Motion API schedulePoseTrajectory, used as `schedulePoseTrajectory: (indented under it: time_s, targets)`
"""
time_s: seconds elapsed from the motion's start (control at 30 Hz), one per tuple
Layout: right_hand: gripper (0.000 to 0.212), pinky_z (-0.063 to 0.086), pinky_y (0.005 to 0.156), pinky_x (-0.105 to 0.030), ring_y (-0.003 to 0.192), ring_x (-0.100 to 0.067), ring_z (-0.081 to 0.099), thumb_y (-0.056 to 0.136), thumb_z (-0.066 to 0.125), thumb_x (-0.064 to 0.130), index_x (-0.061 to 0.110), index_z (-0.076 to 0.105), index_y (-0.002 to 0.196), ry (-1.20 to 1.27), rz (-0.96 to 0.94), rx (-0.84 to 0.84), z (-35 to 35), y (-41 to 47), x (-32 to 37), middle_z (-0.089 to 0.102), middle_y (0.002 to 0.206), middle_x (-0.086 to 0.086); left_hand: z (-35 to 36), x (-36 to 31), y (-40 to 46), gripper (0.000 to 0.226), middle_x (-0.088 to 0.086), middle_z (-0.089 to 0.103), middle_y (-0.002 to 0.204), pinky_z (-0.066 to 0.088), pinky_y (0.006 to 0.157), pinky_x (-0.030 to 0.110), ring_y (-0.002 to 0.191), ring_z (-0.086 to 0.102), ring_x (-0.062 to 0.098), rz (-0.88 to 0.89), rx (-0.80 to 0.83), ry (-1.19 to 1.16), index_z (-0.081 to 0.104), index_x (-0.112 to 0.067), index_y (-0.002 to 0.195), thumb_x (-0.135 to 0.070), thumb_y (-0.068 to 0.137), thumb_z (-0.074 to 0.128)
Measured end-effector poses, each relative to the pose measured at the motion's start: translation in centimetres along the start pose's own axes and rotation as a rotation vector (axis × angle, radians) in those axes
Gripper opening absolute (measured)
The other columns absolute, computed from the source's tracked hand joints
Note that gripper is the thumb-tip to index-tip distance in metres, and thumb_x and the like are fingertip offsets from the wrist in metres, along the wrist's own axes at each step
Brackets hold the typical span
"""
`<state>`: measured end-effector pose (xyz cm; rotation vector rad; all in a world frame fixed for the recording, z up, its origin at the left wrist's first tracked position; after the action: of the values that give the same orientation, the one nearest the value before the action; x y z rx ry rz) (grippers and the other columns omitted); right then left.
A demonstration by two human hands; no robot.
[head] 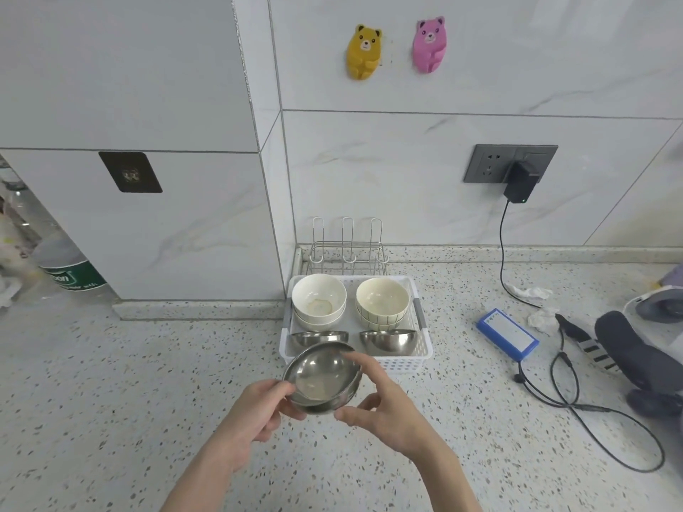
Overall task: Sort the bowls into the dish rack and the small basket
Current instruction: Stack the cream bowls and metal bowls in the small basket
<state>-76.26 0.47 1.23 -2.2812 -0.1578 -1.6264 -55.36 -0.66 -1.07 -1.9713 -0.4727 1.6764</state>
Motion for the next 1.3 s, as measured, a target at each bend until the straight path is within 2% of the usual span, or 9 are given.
schedulePoseTrajectory:
  time_s: [0.13, 0.3, 0.43, 0.57, 0.63, 0.77, 0.93, 1.1, 1.3]
  targets:
    - [0.058, 0.057, 0.074, -0.033, 0.067, -0.012, 0.062, 0.069, 0.087, 0.033, 0.055, 0.051, 0.109, 0.03, 0.006, -0.069, -0.5, 0.9, -0.3, 0.06, 0.108, 0.022, -0.2, -0.6, 0.5, 0.033, 0.011, 0.077, 0.083, 0.02, 0.039, 0.018, 0.045, 0.036, 0.008, 0.024, -0.009, 0.0, 0.071, -0.011, 0.103, -0.041, 0.093, 0.06]
    - [0.058, 0.057, 0.073, -0.035, 0.064, -0.002, 0.055, 0.059, 0.087, 0.047, 0.051, 0.052, 0.105, 0.025, -0.012, -0.136, -0.9, 1.5, -0.7, 0.055, 0.112, 0.031, 0.2, -1.6, 0.8, 0.036, 0.001, 0.073, 0.098, 0.03, 0.047, 0.019, 0.054, 0.048, 0.008, 0.091, -0.096, -0.005, 0.06, -0.024, 0.117, -0.051, 0.093, 0.058]
    - [0.06, 0.057, 0.068, -0.038, 0.065, -0.004, 0.056, 0.052, 0.084, 0.059, 0.051, 0.052, 0.102, -0.007, 0.035, -0.201, -1.6, 1.9, -1.4, 0.066, 0.098, 0.006, 1.3, -2.3, -0.1, 0.054, -0.019, 0.055, 0.123, 0.044, 0.07, 0.028, 0.071, 0.065, 0.009, 0.211, -0.03, 0.09, 0.039, -0.047, 0.124, -0.07, 0.079, 0.059]
    - [0.061, 0.057, 0.071, -0.039, 0.062, -0.004, 0.055, 0.051, 0.082, 0.063, 0.052, 0.052, 0.102, -0.026, 0.035, -0.209, -1.6, 2.2, -1.5, 0.063, 0.104, 0.017, 1.7, -2.3, -0.4, 0.057, -0.03, 0.037, 0.136, 0.046, 0.077, 0.028, 0.086, 0.067, -0.001, 0.301, 0.051, 0.163, 0.034, -0.054, 0.126, -0.065, 0.077, 0.061]
    - [0.06, 0.056, 0.07, -0.036, 0.059, -0.003, 0.052, 0.053, 0.082, 0.064, 0.054, 0.051, 0.103, -0.01, 0.026, -0.217, -1.4, 2.3, -1.5, 0.058, 0.108, 0.033, 1.4, -2.3, -0.3, 0.055, -0.032, 0.036, 0.136, 0.048, 0.079, 0.025, 0.093, 0.067, 0.0, 0.325, 0.043, 0.205, 0.034, -0.058, 0.125, -0.064, 0.079, 0.064]
    - [0.067, 0.056, 0.072, -0.033, 0.062, -0.002, 0.053, 0.05, 0.076, 0.078, 0.056, 0.051, 0.108, -0.011, 0.04, -0.251, -1.4, 2.8, -1.3, 0.065, 0.109, 0.022, 0.7, -3.0, 0.3, 0.044, -0.026, 0.047, 0.131, 0.052, 0.074, 0.02, 0.088, 0.07, 0.006, 0.372, -0.037, 0.249, 0.042, -0.058, 0.117, -0.058, 0.081, 0.066]
    - [0.059, 0.054, 0.086, -0.033, 0.099, 0.008, 0.061, 0.052, 0.07, 0.08, 0.056, 0.052, 0.103, -0.051, 0.06, -0.294, -1.9, 4.8, 0.5, 0.069, 0.1, 0.021, 0.2, -5.5, 1.4, 0.048, -0.018, 0.057, 0.12, 0.049, 0.066, 0.015, 0.074, 0.07, 0.002, 0.403, -0.134, 0.219, 0.045, -0.055, 0.114, -0.066, 0.07, 0.062]
    - [0.07, 0.056, 0.083, -0.036, 0.087, -0.001, 0.066, 0.059, 0.063, 0.082, 0.043, 0.053, 0.116, -0.103, 0.067, -0.288, -3.9, 7.9, 3.2, 0.072, 0.094, 0.013, -0.5, -8.1, 3.0, 0.063, -0.019, 0.061, 0.114, 0.052, 0.059, 0.014, 0.072, 0.065, 0.002, 0.416, -0.181, 0.215, 0.048, -0.048, 0.123, -0.073, 0.066, 0.058]
    - [0.057, 0.056, 0.077, -0.039, 0.082, -0.015, 0.065, 0.073, 0.057, 0.075, 0.025, 0.062, 0.099, -0.254, 0.119, -0.209, -5.8, 11.7, 5.6, 0.071, 0.09, 0.006, -1.3, -9.3, 5.5, 0.051, -0.02, 0.066, 0.108, 0.054, 0.092, 0.041, 0.102, 0.061, -0.002, 0.328, -0.214, 0.245, 0.056, -0.045, 0.112, -0.073, 0.07, 0.06]
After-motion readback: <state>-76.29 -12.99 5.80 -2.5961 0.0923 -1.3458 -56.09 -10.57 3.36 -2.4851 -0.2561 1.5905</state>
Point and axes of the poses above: each hand's wrist, its own y-axis towards the middle knuckle, its own z-axis out of the palm, x = y × z, the point moved 5 cm from there along y, towards the middle knuckle
